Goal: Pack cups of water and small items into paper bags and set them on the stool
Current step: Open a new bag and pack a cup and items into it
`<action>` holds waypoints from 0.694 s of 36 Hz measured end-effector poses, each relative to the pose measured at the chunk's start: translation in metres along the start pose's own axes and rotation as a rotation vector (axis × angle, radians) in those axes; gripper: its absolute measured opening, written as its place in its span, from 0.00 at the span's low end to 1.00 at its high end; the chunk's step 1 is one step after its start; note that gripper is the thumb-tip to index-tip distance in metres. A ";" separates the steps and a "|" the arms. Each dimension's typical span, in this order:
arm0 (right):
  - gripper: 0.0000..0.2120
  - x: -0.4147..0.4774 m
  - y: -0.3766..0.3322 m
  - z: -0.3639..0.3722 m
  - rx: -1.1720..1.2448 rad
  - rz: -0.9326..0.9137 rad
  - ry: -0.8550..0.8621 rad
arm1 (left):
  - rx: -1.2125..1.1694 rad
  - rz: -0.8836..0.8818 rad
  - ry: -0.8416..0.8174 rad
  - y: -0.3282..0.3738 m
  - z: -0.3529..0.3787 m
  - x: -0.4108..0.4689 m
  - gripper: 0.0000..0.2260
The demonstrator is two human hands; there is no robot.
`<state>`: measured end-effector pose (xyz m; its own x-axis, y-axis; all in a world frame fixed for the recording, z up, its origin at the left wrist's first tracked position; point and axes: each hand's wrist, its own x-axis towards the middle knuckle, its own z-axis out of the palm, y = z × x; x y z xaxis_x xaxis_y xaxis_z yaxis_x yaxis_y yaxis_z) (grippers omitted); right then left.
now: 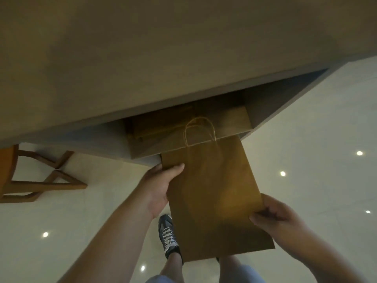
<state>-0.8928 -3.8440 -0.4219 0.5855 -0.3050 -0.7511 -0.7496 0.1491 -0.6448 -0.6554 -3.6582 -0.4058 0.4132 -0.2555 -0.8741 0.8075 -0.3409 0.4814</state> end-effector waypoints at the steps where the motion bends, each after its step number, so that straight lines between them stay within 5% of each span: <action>1: 0.15 -0.003 0.004 -0.001 -0.114 0.066 0.030 | 0.025 0.022 -0.007 -0.001 0.000 -0.012 0.08; 4: 0.08 -0.018 0.005 0.003 -0.268 0.166 0.215 | 0.171 0.057 -0.058 -0.003 0.002 -0.053 0.09; 8: 0.07 -0.072 -0.042 0.010 -0.327 0.074 0.458 | 0.517 0.271 -0.115 0.001 0.010 -0.124 0.04; 14: 0.31 -0.193 -0.164 0.012 0.557 0.255 0.005 | 0.715 0.580 -0.391 0.031 0.028 -0.264 0.04; 22: 0.49 -0.307 -0.252 0.018 0.607 -0.085 -0.051 | 0.755 0.933 -0.486 0.080 0.032 -0.389 0.07; 25: 0.43 -0.329 -0.269 0.023 0.669 -0.271 -0.052 | 0.677 0.922 -0.610 0.098 0.030 -0.412 0.08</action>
<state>-0.8769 -3.7621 -0.0042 0.7504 -0.3698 -0.5479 -0.2369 0.6234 -0.7451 -0.7596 -3.6137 0.0034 0.2982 -0.9469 -0.1198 -0.1165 -0.1607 0.9801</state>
